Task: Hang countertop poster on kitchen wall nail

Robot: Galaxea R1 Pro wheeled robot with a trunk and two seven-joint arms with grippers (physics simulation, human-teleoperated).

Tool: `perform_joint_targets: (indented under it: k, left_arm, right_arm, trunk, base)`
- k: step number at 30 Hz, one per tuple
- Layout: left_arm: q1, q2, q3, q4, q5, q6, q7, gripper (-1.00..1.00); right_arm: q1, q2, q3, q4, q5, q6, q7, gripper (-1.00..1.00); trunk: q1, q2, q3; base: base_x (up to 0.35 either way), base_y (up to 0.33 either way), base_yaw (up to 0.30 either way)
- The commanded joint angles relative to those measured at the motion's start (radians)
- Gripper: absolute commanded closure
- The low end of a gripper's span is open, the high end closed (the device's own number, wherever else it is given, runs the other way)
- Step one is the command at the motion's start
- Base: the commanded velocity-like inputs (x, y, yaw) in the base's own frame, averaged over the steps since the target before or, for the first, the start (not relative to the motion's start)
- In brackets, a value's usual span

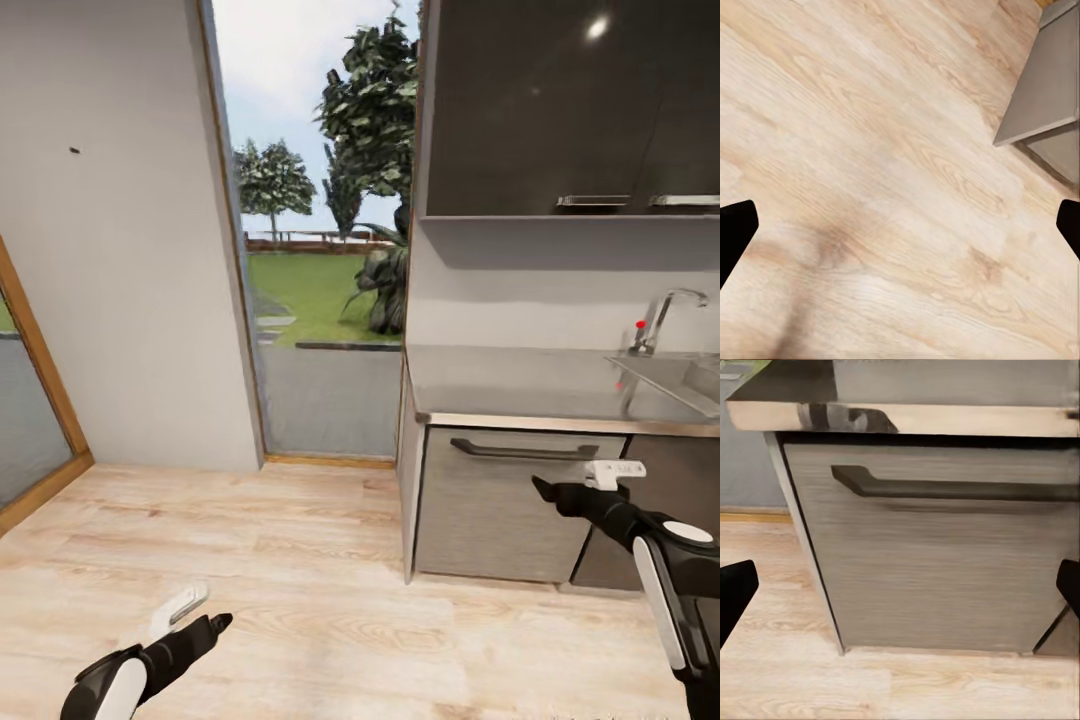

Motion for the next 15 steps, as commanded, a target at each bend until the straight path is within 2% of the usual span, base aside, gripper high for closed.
perform_joint_targets:
  k: [1,8,15]
  left_arm:
    - [0.000,0.000,0.001,-0.001,0.010,0.004,0.008,-1.00]
    - [0.000,0.001,0.003,0.012,0.010,0.003,0.010,-1.00]
    - [-0.001,0.000,0.003,0.026,0.010,0.003,0.010,-1.00]
  right_arm:
    - [-0.001,0.000,-0.002,0.000,0.001,0.005,0.005,-1.00]
    - [-0.005,-0.006,-0.046,0.000,0.000,0.004,0.008,-1.00]
    - [-0.009,-0.033,-0.065,0.000,-0.004,0.004,0.012,-1.00]
  trunk:
    - [0.000,-0.001,-0.001]
    - [0.000,-0.001,-0.001]
    - [0.000,-0.001,-0.001]
  base:
    - [0.159,-0.293,-0.288]
    - [0.153,-0.298,-0.288]
    - [0.059,-0.316,-0.288]
